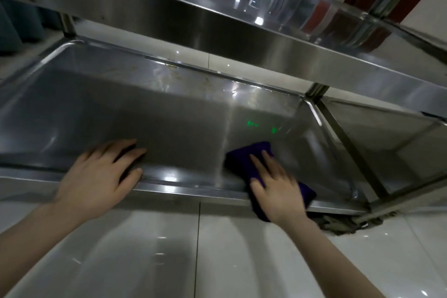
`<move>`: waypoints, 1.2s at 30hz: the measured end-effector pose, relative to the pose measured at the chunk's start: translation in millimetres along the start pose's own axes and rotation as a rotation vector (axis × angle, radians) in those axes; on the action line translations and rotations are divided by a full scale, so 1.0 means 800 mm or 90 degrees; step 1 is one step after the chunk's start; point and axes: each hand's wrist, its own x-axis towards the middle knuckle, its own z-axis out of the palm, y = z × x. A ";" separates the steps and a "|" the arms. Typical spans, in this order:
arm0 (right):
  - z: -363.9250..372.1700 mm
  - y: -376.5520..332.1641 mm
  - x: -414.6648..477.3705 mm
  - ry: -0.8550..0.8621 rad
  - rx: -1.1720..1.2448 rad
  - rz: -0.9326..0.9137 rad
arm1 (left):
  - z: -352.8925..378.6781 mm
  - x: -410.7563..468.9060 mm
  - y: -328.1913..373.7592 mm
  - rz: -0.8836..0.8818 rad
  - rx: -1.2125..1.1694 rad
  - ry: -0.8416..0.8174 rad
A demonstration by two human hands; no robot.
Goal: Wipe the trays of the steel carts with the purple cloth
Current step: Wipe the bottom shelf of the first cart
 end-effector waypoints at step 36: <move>0.015 -0.296 0.086 -0.058 0.120 -0.257 | -0.008 -0.035 -0.160 -0.187 -0.036 0.055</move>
